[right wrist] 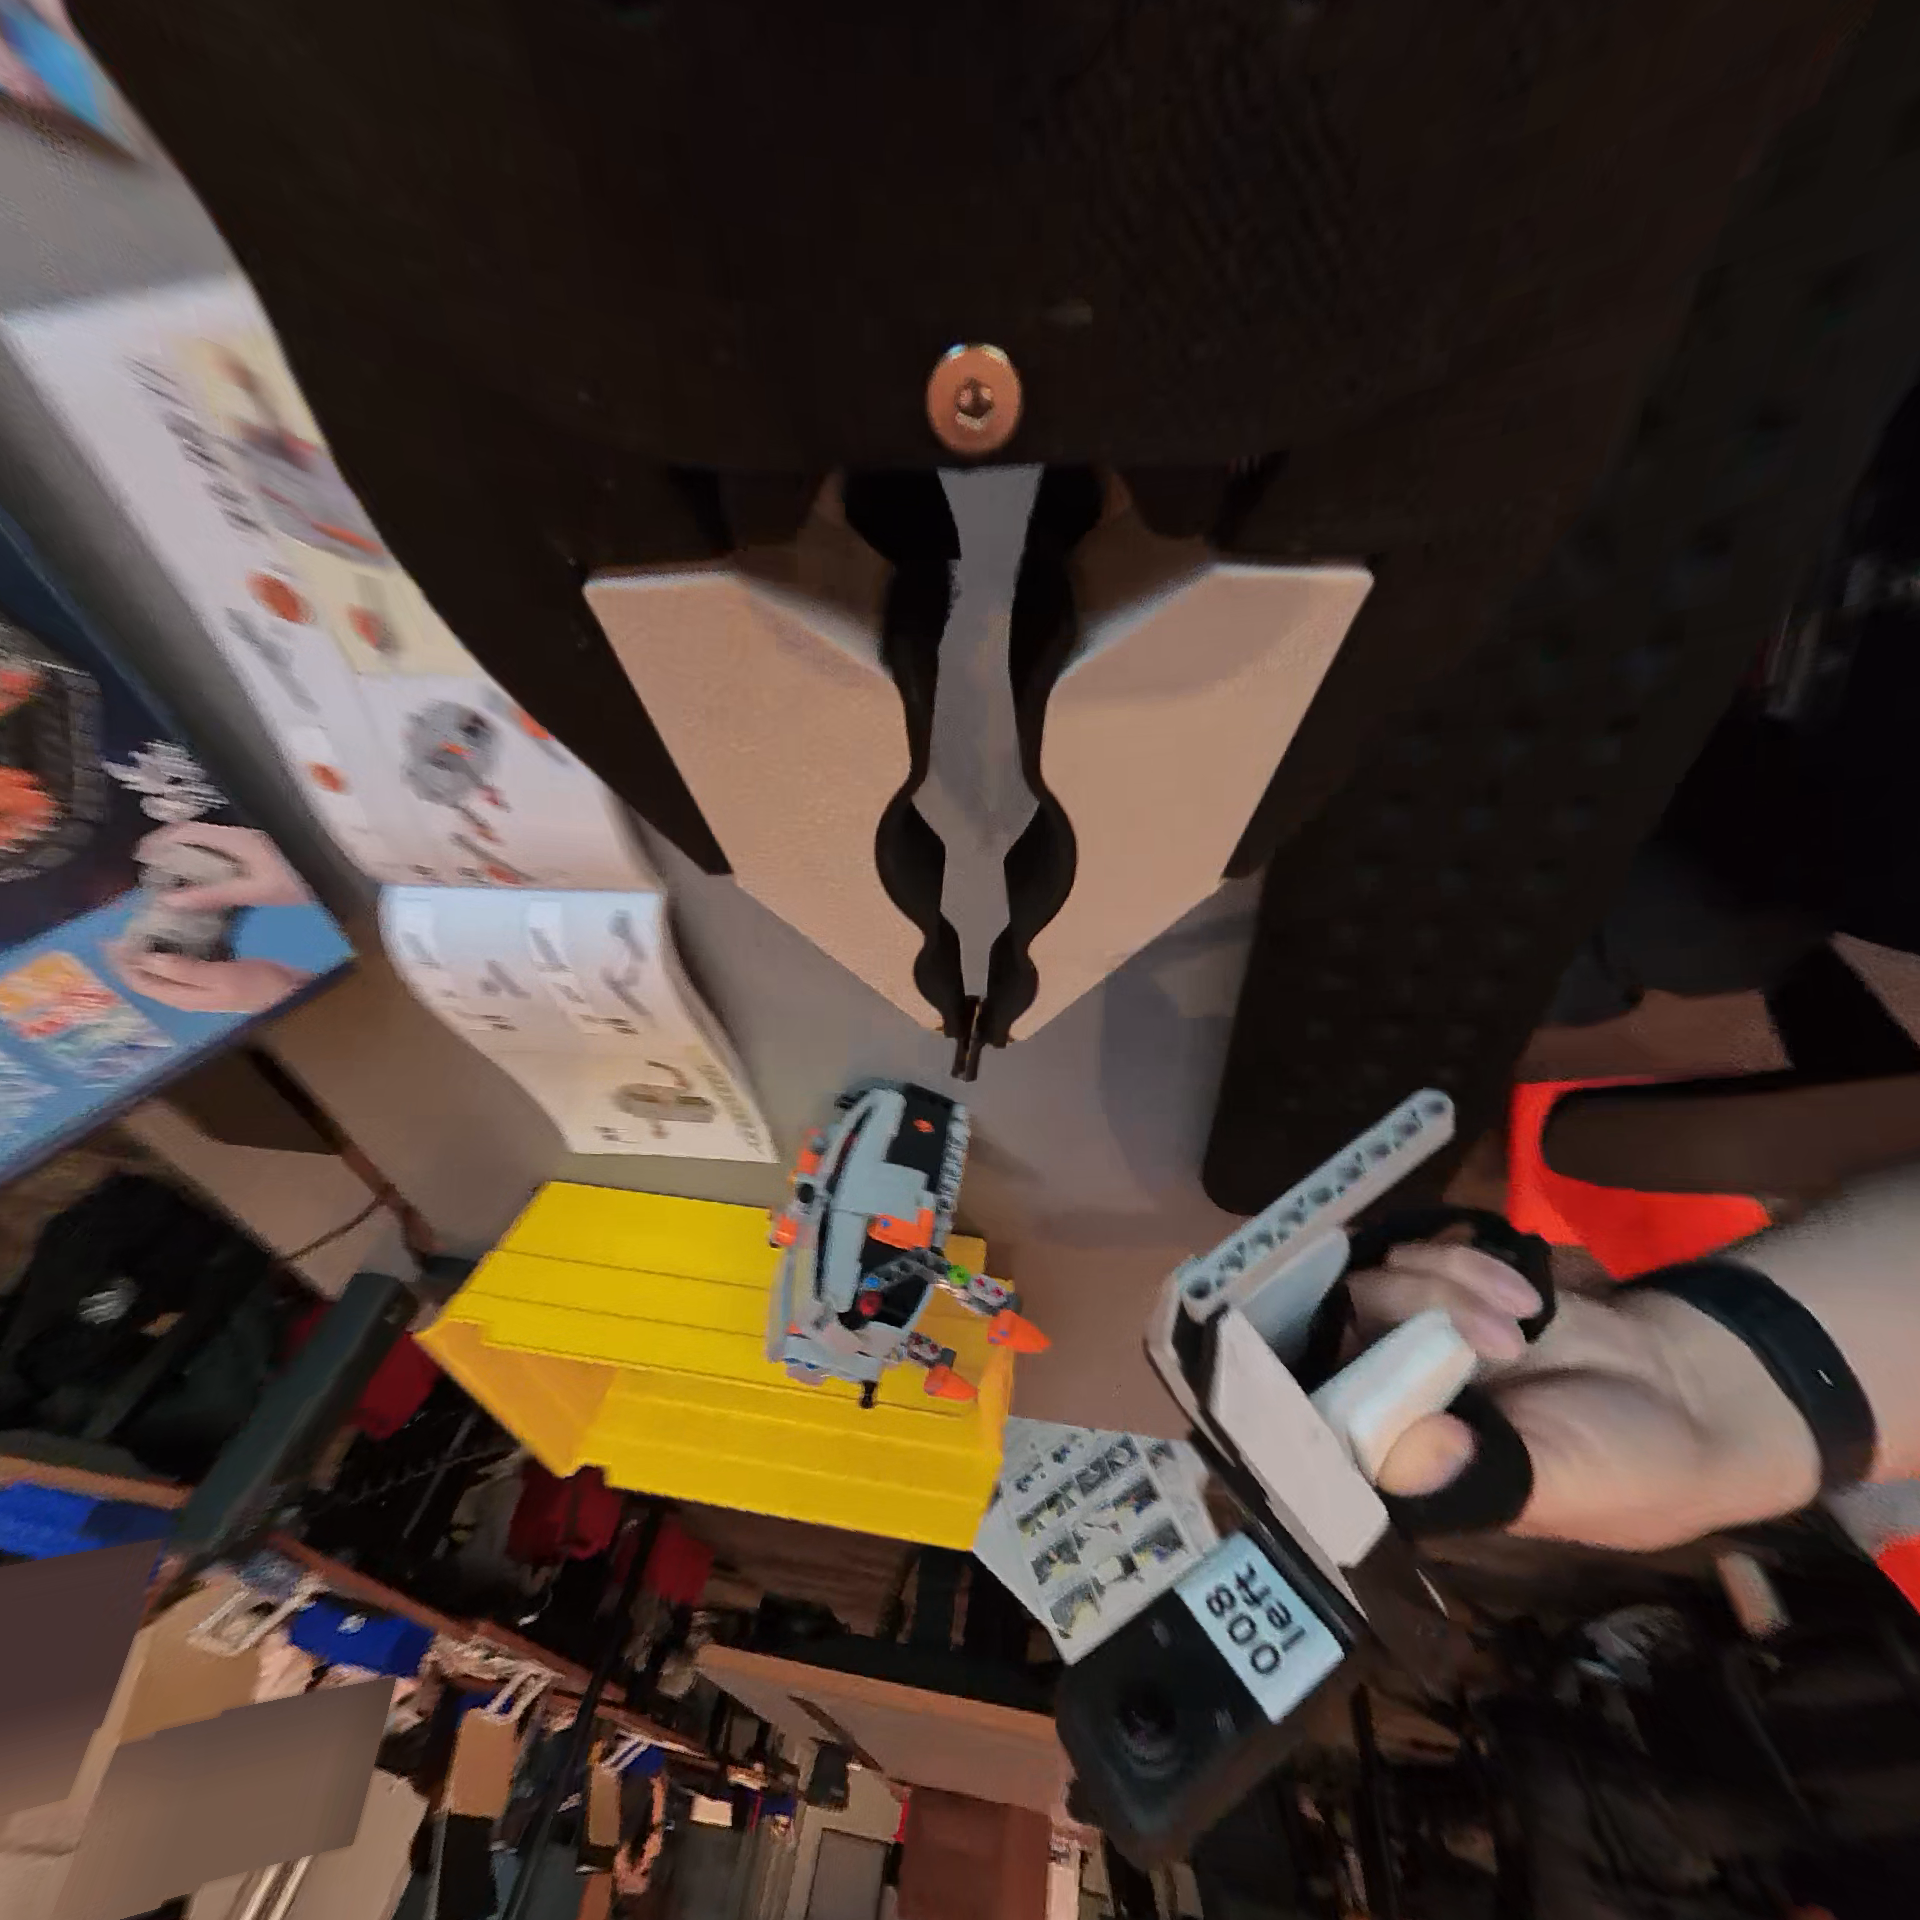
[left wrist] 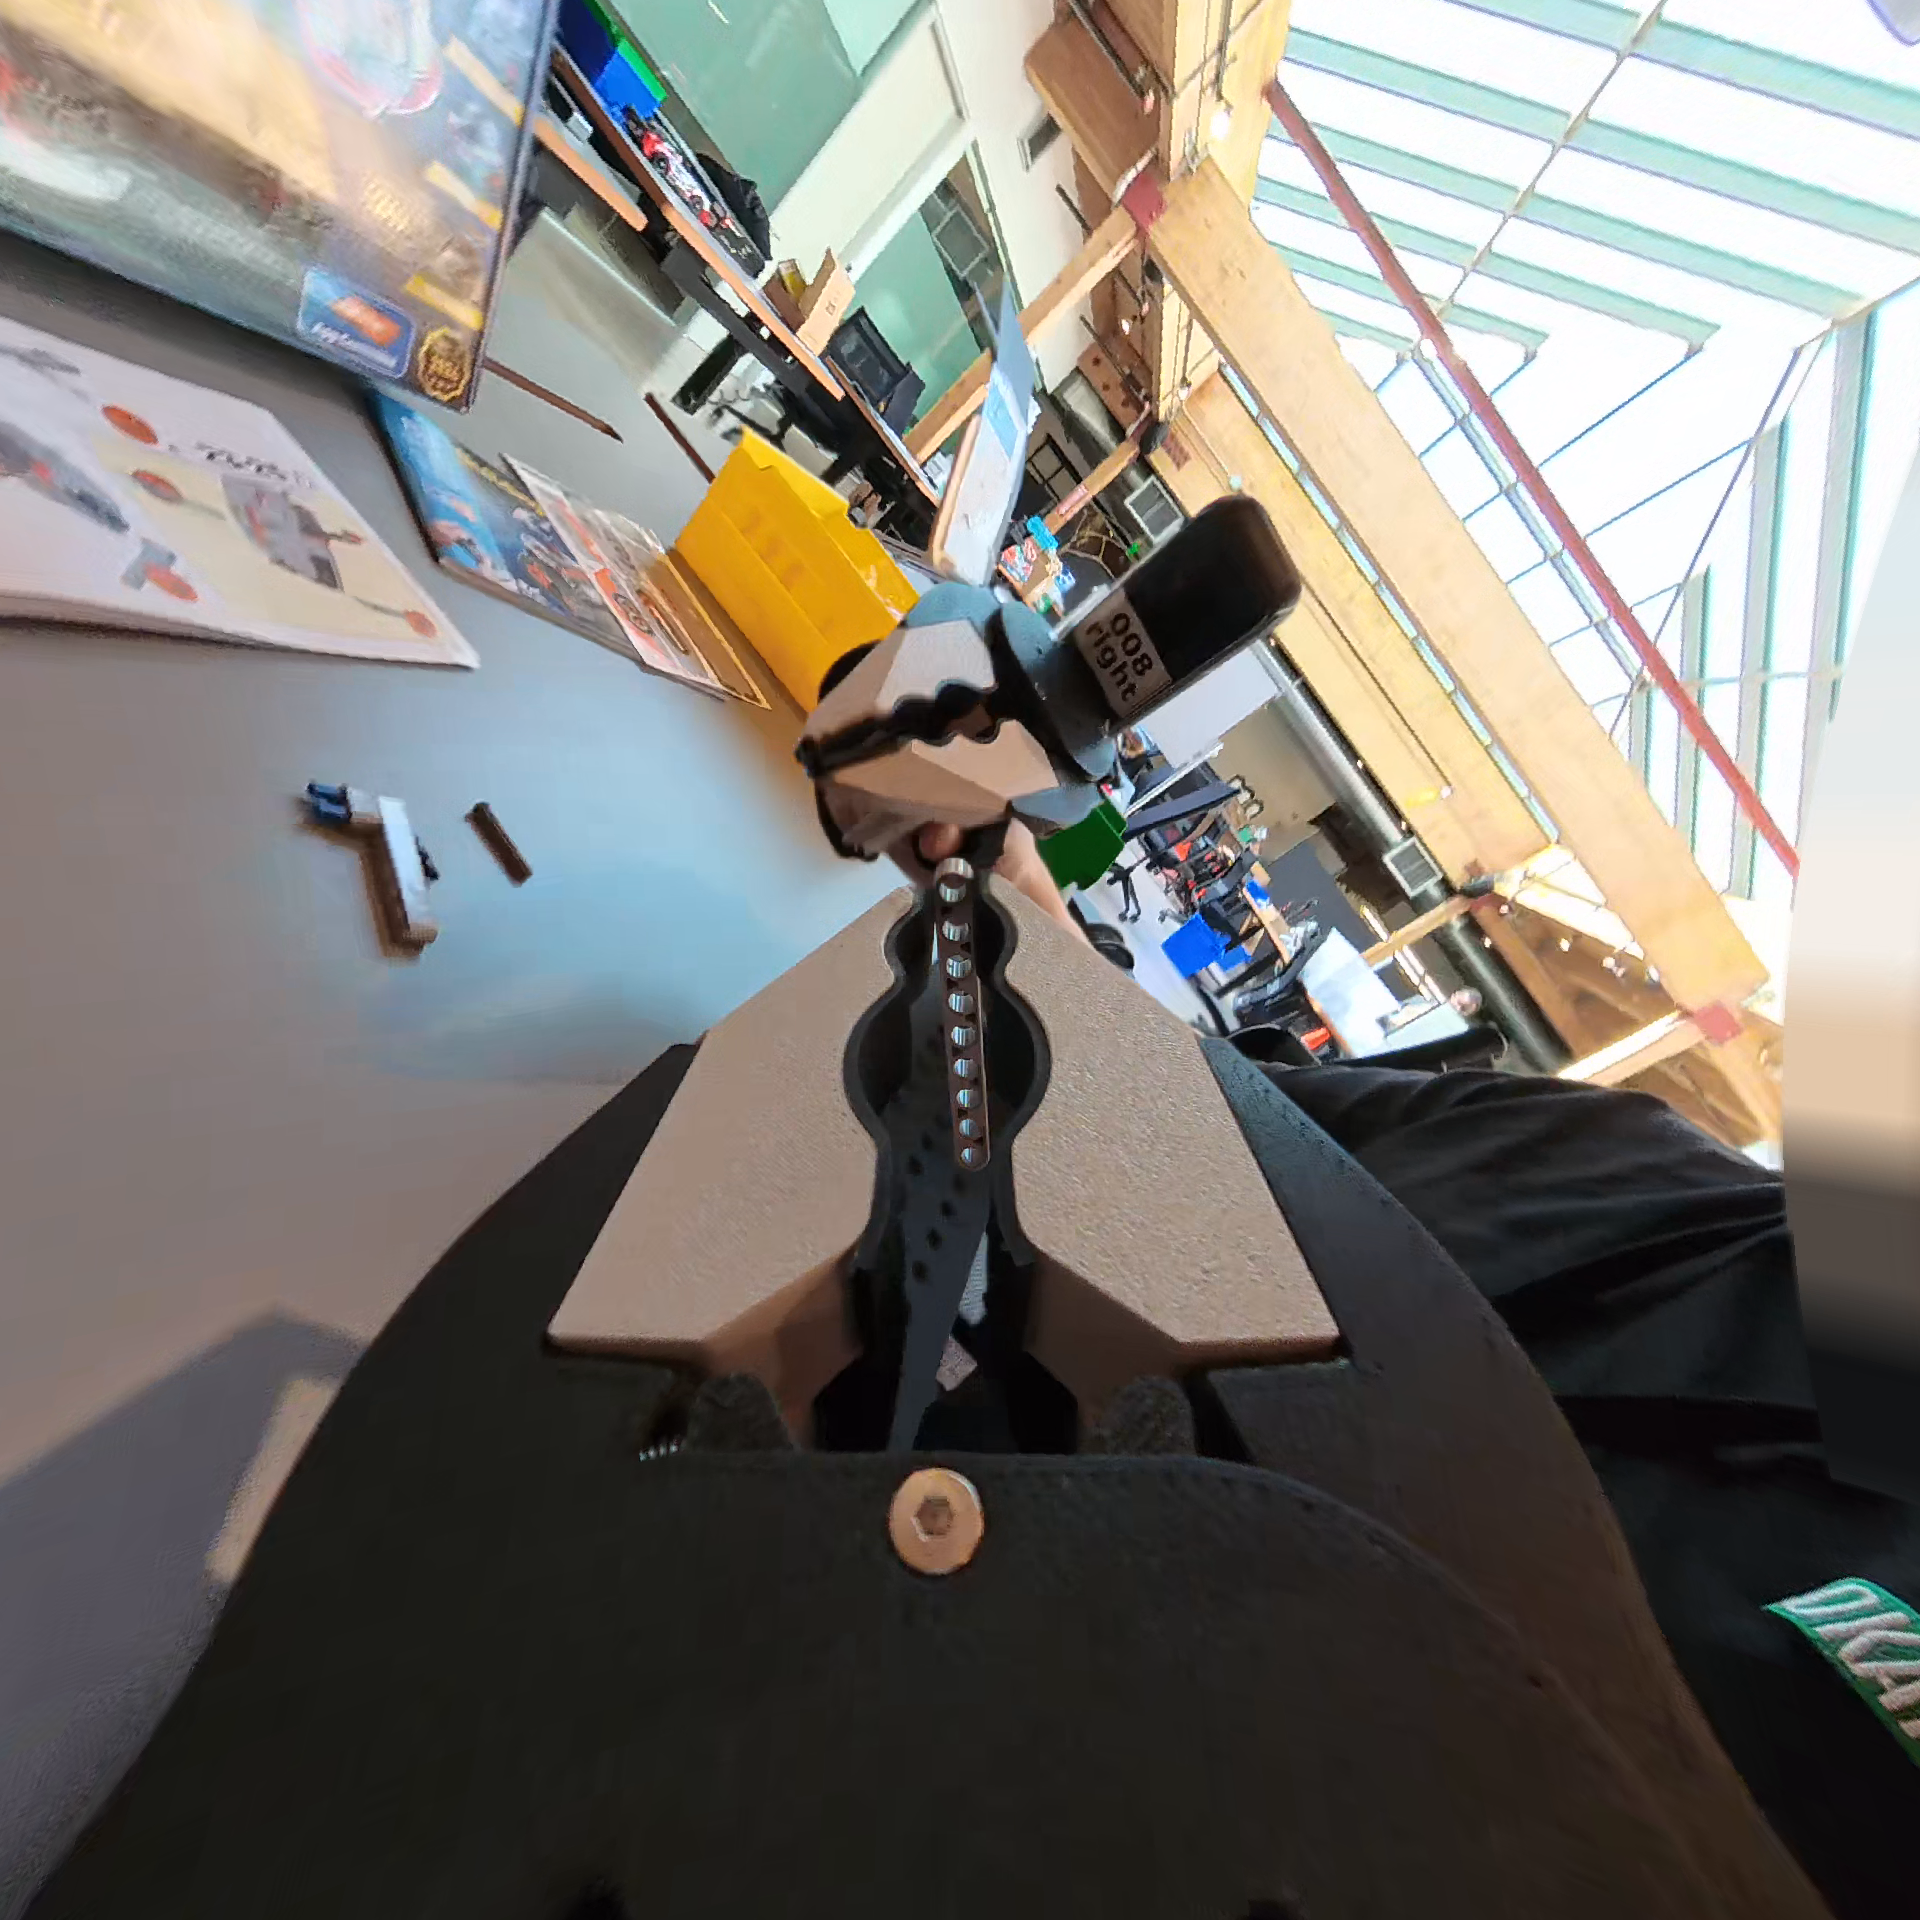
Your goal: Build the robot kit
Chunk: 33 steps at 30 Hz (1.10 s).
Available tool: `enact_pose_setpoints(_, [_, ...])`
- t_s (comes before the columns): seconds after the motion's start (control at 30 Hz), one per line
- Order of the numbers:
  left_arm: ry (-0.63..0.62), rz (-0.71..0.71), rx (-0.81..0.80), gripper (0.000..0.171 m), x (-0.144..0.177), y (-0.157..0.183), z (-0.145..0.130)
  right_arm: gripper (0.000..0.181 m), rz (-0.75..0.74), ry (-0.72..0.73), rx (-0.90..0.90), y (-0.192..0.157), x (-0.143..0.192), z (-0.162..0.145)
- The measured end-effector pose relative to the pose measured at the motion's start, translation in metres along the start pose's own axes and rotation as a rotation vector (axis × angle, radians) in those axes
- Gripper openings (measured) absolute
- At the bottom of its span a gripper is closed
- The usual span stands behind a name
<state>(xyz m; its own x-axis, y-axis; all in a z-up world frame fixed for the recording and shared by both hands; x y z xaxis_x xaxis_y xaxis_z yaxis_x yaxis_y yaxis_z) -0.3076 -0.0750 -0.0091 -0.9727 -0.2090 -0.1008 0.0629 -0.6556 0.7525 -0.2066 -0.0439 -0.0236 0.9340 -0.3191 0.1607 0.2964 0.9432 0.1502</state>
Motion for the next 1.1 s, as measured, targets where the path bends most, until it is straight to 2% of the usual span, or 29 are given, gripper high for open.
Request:
enact_pose_setpoints(0.1, [0.025, 0.013, 0.063, 0.005, 0.009, -0.009, -0.008, 0.003, 0.112, 0.024, -0.15, -0.017, -0.033, -0.006])
enact_pose_setpoints(0.17, [0.05, 0.003, 0.113, 0.005, 0.014, -0.013, -0.013, 0.002, 0.068, 0.011, -0.18, -0.015, -0.045, -0.012])
enact_pose_setpoints(0.27, [0.081, -0.031, 0.199, 0.005, 0.017, -0.018, -0.02, 0.002, 0.014, 0.049, -0.141, -0.014, -0.049, -0.015])
enact_pose_setpoints(0.4, [0.124, -0.085, 0.271, 0.004, 0.014, -0.02, -0.022, 0.002, -0.06, 0.035, 0.003, -0.012, -0.038, -0.023])
enact_pose_setpoints(0.6, [0.113, -0.019, 0.2, 0.005, 0.004, -0.024, -0.022, 0.002, -0.12, 0.056, 0.148, -0.01, -0.024, -0.014])
enact_pose_setpoints(0.77, [0.121, 0.06, 0.137, 0.004, 0.009, -0.028, -0.02, 0.002, -0.118, 0.036, 0.259, -0.02, -0.026, -0.012])
enact_pose_setpoints(1.1, [0.125, 0.037, 0.12, 0.004, 0.005, -0.02, -0.02, 0.002, -0.084, 0.073, 0.284, -0.04, -0.034, -0.001])
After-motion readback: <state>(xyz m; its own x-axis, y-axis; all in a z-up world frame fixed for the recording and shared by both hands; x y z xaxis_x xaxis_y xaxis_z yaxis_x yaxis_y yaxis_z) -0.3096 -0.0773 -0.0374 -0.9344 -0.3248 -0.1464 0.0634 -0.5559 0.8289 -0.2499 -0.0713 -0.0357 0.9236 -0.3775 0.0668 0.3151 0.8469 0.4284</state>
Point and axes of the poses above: each gripper's, where its closed fingertips meet, x back along the fingers, z out of its top, y = z × x across the jaws, the point moved 3 cm from there along x, back along the fingers, and after that the axes turned 6 degrees about y, right-handed, at the moved point
